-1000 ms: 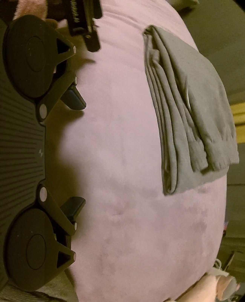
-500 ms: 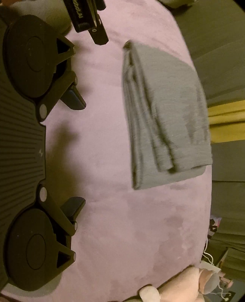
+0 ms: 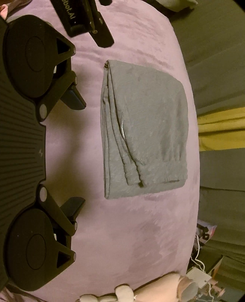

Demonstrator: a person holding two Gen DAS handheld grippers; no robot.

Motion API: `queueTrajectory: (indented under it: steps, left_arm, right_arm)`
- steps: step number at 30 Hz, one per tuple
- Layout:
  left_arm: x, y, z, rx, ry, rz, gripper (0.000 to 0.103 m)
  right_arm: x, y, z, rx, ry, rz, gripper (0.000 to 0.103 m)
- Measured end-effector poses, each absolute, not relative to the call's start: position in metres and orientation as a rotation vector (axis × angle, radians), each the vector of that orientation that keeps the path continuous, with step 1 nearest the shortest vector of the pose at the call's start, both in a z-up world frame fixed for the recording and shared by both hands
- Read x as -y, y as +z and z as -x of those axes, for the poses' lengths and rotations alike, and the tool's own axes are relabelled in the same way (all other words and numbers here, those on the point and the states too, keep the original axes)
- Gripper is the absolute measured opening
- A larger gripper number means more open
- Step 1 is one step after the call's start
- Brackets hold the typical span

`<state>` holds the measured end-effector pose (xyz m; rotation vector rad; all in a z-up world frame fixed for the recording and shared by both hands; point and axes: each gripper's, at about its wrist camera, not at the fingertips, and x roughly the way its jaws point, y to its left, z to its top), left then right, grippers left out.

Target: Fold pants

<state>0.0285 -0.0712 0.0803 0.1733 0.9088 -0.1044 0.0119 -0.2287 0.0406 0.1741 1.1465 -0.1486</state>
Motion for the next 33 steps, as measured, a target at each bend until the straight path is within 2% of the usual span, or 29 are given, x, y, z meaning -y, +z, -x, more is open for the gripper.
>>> queueTrajectory:
  steps: [33]
  left_arm:
    - [0.071, 0.068, -0.042, -0.978, -0.086, -0.181, 0.102]
  right_arm:
    - [0.223, 0.032, -0.025, -1.18, -0.164, -0.114, 0.099]
